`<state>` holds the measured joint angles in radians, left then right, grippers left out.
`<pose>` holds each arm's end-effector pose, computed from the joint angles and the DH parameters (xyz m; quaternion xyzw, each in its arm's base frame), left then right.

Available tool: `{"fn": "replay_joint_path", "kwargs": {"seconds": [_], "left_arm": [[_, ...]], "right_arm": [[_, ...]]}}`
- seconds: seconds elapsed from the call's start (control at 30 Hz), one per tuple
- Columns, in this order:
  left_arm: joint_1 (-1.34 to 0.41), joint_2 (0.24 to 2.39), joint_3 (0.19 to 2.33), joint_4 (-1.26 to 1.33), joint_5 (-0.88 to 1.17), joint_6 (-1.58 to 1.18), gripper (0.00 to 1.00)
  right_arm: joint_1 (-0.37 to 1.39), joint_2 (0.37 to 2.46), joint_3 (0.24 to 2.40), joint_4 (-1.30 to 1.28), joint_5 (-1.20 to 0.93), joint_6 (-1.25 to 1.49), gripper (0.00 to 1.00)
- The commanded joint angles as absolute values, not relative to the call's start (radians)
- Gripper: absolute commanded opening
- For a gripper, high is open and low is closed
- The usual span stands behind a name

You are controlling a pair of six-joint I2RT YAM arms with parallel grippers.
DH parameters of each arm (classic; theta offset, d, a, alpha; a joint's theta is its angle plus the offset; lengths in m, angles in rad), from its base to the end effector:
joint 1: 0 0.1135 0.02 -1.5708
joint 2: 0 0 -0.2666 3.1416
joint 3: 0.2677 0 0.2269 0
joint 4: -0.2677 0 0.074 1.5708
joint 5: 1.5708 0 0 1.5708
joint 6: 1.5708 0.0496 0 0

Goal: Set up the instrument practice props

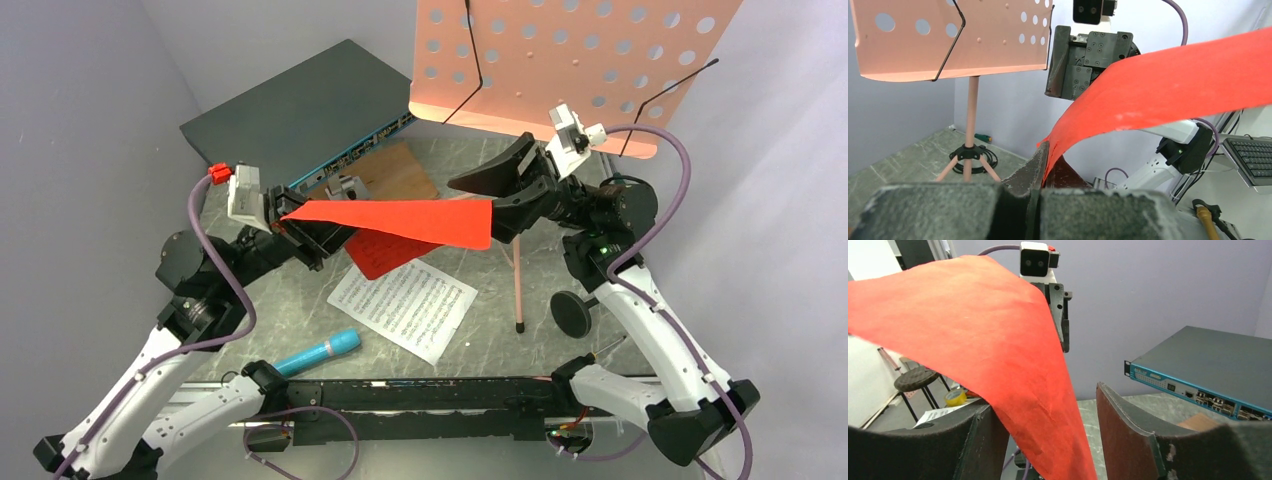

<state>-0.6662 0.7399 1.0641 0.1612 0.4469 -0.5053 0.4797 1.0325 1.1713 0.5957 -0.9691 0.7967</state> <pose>0.0783 -0.0888 0.4752 0.2296 0.4867 -0.5570 0.6326 0.1297 0.1136 0.5005 -0.3636 0.4220 0.6337 0.5368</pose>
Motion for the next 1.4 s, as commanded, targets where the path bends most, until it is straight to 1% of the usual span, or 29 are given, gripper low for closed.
{"fn": "replay_joint_path", "kwargs": {"seconds": [0.0, 0.23, 0.33, 0.43, 0.5, 0.57, 0.6, 0.67, 0.8, 0.87, 0.9, 0.93, 0.97, 1.03, 1.07, 1.1, 1.2, 1.23, 1.27, 1.3, 1.37], "left_arm": [[-0.666, 0.767, 1.062, 0.252, 0.479, -0.566, 0.0], [-0.666, 0.793, 1.061, 0.253, 0.508, -0.587, 0.0], [-0.665, 0.802, 1.063, 0.25, 0.513, -0.596, 0.0], [-0.666, 0.806, 1.056, 0.265, 0.509, -0.606, 0.0], [-0.666, 0.809, 1.05, 0.282, 0.514, -0.614, 0.0], [-0.666, 0.815, 1.045, 0.295, 0.521, -0.621, 0.0], [-0.666, 0.818, 1.043, 0.296, 0.523, -0.623, 0.0], [-0.666, 0.821, 1.035, 0.297, 0.523, -0.625, 0.0], [-0.665, 0.822, 1.026, 0.299, 0.517, -0.629, 0.0], [-0.666, 0.825, 1.028, 0.303, 0.522, -0.631, 0.0], [-0.666, 0.827, 1.03, 0.305, 0.524, -0.632, 0.0], [-0.666, 0.83, 1.032, 0.307, 0.526, -0.634, 0.0], [-0.666, 0.831, 1.034, 0.307, 0.528, -0.635, 0.0], [-0.666, 0.836, 1.042, 0.297, 0.528, -0.627, 0.0], [-0.666, 0.838, 1.049, 0.278, 0.524, -0.615, 0.04], [-0.666, 0.839, 1.058, 0.25, 0.511, -0.601, 0.15], [-0.666, 0.832, 1.082, 0.137, 0.404, -0.561, 0.74], [-0.666, 0.832, 1.093, 0.094, 0.36, -0.549, 0.87], [-0.666, 0.832, 1.108, 0.052, 0.309, -0.536, 0.93], [-0.666, 0.84, 1.135, -0.026, 0.254, -0.525, 0.97], [-0.666, 0.88, 1.201, -0.123, 0.17, -0.504, 0.99]], "right_arm": [[0.485, 1.039, 1.211, 0.64, -0.948, 0.749, 0.62], [0.485, 0.996, 1.2, 0.619, -0.907, 0.643, 0.68], [0.484, 0.985, 1.189, 0.661, -0.902, 0.648, 0.67], [0.484, 0.999, 1.19, 0.722, -0.924, 0.686, 0.56], [0.483, 1.011, 1.192, 0.747, -0.926, 0.706, 0.44], [0.485, 1.015, 1.195, 0.765, -0.922, 0.72, 0.29], [0.484, 1.013, 1.196, 0.767, -0.916, 0.721, 0.25], [0.484, 1.006, 1.2, 0.751, -0.899, 0.708, 0.24], [0.484, 0.994, 1.22, 0.673, -0.848, 0.66, 0.26], [0.483, 0.997, 1.223, 0.673, -0.84, 0.659, 0.25], [0.484, 0.999, 1.225, 0.677, -0.841, 0.662, 0.2], [0.484, 1.002, 1.231, 0.677, -0.842, 0.665, 0.08], [0.484, 1.007, 1.24, 0.667, -0.843, 0.666, 0.0], [0.484, 1.011, 1.254, 0.635, -0.831, 0.651, 0.0], [0.481, 1.01, 1.267, 0.6, -0.808, 0.632, 0.0], [0.48, 1.007, 1.288, 0.53, -0.773, 0.595, 0.0], [0.468, 0.993, 1.367, 0.301, -0.603, 0.476, 0.0], [0.465, 0.992, 1.401, 0.204, -0.531, 0.437, 0.0], [0.462, 0.998, 1.465, 0.117, -0.467, 0.397, 0.0], [0.46, 1.012, 1.518, 0.032, -0.396, 0.36, 0.0], [0.457, 1.044, 1.626, -0.106, -0.274, 0.29, 0.0]]}}
